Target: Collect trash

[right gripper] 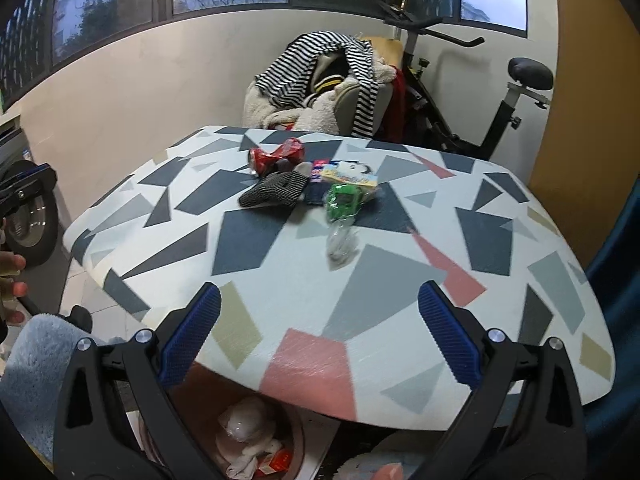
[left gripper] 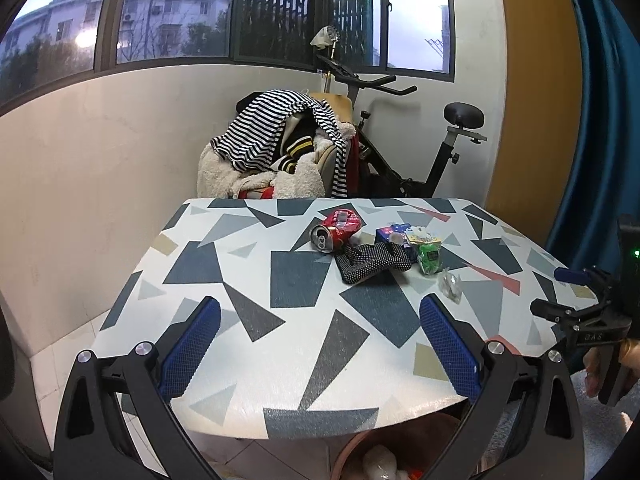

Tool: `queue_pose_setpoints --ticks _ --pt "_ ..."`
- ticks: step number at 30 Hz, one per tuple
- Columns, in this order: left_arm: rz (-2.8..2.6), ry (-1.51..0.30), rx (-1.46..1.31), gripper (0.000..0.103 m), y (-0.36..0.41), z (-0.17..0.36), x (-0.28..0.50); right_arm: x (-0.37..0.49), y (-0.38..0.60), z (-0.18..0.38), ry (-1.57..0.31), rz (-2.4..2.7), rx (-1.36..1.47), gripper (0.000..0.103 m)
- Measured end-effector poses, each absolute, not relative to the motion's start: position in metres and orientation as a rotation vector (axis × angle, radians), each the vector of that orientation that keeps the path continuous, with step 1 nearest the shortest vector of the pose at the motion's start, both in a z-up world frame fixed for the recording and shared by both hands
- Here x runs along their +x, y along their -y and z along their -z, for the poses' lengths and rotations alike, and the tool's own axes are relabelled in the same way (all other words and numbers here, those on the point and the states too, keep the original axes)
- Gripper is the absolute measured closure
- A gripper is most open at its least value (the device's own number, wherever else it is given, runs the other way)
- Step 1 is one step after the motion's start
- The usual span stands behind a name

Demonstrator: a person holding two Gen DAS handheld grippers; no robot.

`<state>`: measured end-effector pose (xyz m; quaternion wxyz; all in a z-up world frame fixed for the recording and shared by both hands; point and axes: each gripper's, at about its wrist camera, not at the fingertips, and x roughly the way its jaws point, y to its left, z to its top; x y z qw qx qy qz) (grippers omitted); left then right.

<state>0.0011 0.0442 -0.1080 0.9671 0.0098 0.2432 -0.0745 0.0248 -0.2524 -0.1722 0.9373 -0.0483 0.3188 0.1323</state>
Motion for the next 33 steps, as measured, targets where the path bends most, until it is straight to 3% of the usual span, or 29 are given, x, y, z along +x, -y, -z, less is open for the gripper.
queue_pose_setpoints --ticks 22,25,33 --pt "0.163 -0.653 -0.061 0.006 -0.056 0.143 0.082 0.106 0.278 0.201 -0.748 -0.214 -0.028 0.006" --pt "0.182 -0.675 -0.076 0.006 -0.056 0.150 0.096 0.128 0.272 0.215 -0.791 -0.224 -0.006 0.020" --pt "0.201 -0.715 -0.111 0.006 -0.052 0.167 0.126 0.174 0.251 0.239 -0.868 -0.238 0.029 0.034"
